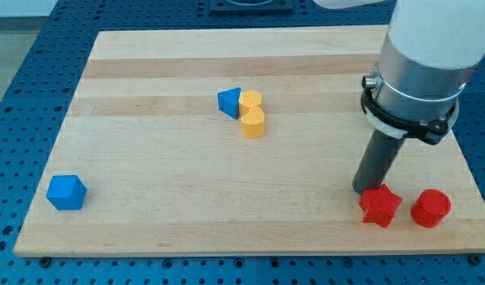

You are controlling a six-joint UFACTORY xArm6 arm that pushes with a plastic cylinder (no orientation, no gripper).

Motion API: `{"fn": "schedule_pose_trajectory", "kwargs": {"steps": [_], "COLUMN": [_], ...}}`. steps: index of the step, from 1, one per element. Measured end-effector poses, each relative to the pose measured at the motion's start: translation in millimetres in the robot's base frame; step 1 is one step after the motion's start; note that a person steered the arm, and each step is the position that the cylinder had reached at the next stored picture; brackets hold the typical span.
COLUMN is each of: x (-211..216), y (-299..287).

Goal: Push the red star into the red circle

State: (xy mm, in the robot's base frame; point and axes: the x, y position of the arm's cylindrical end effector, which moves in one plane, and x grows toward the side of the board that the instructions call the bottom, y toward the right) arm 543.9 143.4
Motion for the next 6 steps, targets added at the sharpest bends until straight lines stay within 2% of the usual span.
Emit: {"fn": "schedule_pose_trajectory", "kwargs": {"steps": [2, 6], "x": [9.6, 21.1], "y": [-46.4, 12.2]}}
